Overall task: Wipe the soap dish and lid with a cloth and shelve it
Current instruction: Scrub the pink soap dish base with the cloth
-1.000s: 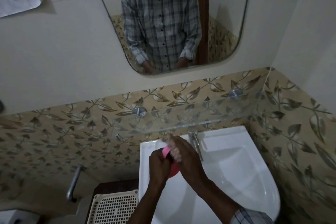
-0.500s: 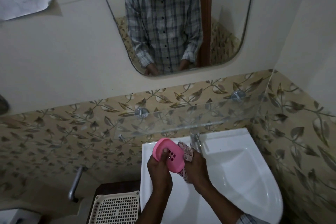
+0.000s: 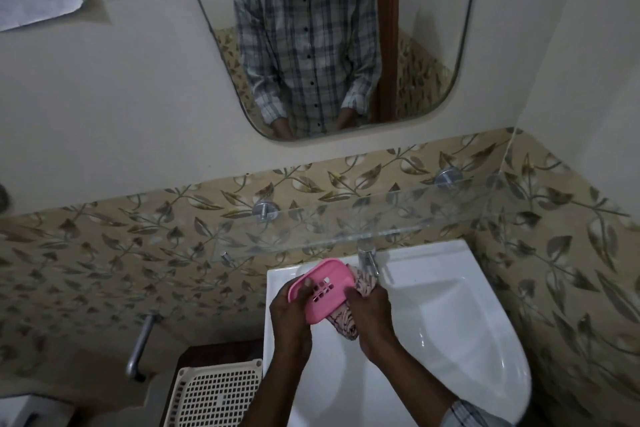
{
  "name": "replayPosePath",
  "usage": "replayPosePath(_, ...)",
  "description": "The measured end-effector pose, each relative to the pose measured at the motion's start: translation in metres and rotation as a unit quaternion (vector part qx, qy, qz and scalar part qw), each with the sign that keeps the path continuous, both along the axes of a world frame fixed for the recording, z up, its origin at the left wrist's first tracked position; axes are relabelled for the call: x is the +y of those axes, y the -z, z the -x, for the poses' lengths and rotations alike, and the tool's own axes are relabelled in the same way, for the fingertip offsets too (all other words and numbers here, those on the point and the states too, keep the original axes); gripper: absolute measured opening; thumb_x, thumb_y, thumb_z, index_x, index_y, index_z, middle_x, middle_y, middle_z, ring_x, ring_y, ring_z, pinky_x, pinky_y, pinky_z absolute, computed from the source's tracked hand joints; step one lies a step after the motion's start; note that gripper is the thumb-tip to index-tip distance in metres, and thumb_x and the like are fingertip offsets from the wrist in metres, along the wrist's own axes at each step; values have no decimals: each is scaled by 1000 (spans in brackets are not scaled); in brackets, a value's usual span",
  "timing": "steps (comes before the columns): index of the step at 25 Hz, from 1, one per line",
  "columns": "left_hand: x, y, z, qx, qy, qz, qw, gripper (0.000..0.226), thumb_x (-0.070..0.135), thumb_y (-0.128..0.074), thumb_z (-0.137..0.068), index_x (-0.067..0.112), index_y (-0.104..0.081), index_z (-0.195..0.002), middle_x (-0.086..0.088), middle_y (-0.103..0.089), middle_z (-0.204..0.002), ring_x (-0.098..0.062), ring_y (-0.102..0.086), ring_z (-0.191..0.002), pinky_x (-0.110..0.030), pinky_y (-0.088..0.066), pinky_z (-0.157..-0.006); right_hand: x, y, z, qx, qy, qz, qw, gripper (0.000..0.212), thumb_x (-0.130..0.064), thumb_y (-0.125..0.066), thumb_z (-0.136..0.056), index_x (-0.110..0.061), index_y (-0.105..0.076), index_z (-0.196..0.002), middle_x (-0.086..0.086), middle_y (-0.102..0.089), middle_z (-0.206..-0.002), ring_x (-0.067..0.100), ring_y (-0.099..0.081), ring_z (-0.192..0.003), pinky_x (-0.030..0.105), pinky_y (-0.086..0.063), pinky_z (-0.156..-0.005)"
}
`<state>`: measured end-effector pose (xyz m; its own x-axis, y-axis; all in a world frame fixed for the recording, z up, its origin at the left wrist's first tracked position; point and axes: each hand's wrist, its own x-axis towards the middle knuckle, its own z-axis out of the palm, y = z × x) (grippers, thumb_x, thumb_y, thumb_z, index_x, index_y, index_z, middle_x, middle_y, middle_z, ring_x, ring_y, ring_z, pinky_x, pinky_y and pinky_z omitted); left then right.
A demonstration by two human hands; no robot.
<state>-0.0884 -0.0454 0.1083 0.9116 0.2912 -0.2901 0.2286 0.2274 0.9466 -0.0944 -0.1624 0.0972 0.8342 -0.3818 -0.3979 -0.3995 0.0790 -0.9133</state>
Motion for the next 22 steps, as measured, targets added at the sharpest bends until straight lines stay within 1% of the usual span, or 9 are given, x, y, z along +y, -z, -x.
replayPosePath(3, 7, 3, -3, 198, 77, 42, 976, 36, 24, -71, -87, 4, -59, -115, -22, -61, -107, -36, -59, -92, -41, -51, -72, -13, -2, -4, -66, -8, 127, 990, 34, -8, -67, -90, -4, -62, -123, 13, -71, -113, 30, -68, -105, 40, -58, -89)
replayPosePath(7, 12, -1, 3, 239, 43, 415, 877, 53, 21, -51, -84, -8, -37, -127, -36, -47, -131, -55, -50, -116, -64, -40, -101, -16, 0, 23, -220, -112, 274, 929, 45, 2, -67, -88, -13, -58, -131, 3, -66, -124, 21, -63, -116, 29, -53, -99)
replayPosePath(9, 14, -2, -2, 252, 38, 464, 848, 67, 40, -44, -94, -11, -37, -136, -40, -48, -132, -53, -50, -116, -65, -36, -102, -18, 5, 36, -334, -191, 346, 856, 54, 6, -77, -77, -9, -62, -127, 6, -67, -123, 24, -65, -116, 29, -55, -96)
replayPosePath(11, 14, -3, -8, 262, 55, 465, 844, 76, 49, -43, -96, -12, -39, -141, -40, -55, -122, -50, -53, -109, -59, -48, -92, -24, 13, 43, -407, -277, 455, 742, 62, 6, -85, -66, -1, -65, -125, 15, -66, -127, 31, -64, -119, 38, -57, -94)
replayPosePath(13, 16, -2, -8, 277, 92, 444, 847, 74, 46, -47, -94, -12, -40, -141, -40, -61, -114, -48, -57, -103, -59, -56, -79, -34, 13, 42, -395, -363, 469, 702, 65, 6, -79, -73, -3, -58, -134, 16, -56, -140, 34, -54, -130, 43, -53, -100)
replayPosePath(15, 16, 3, -3, 288, 129, 424, 849, 74, 43, -52, -90, -9, -43, -141, -37, -60, -118, -48, -59, -103, -57, -54, -87, -46, 13, 41, -340, -436, 408, 726, 65, 6, -65, -84, -11, -48, -144, 12, -43, -152, 29, -40, -141, 40, -43, -112)
replayPosePath(17, 14, 9, 2, 296, 141, 408, 852, 73, 47, -54, -88, -7, -49, -137, -35, -59, -121, -47, -56, -108, -58, -45, -96, -57, 9, 35, -307, -477, 327, 756, 67, 10, -56, -83, -19, -51, -143, 6, -48, -150, 19, -44, -140, 31, -41, -114)
replayPosePath(20, 9, 12, 6, 287, 142, 354, 879, 67, 53, -51, -91, -6, -60, -122, -33, -67, -109, -45, -56, -102, -59, -42, -94, -59, -4, 12, -294, -320, 250, 865, 62, 21, -54, -71, -14, -67, -122, 0, -66, -119, 16, -65, -111, 19, -53, -93)
replayPosePath(22, 1, 9, 6, 277, 132, 345, 887, 63, 51, -50, -93, -5, -62, -119, -31, -68, -103, -42, -58, -95, -55, -43, -92, -54, -9, -2, -259, -219, 301, 891, 54, 19, -58, -74, -11, -67, -118, -1, -60, -116, 18, -64, -105, 10, -49, -85)
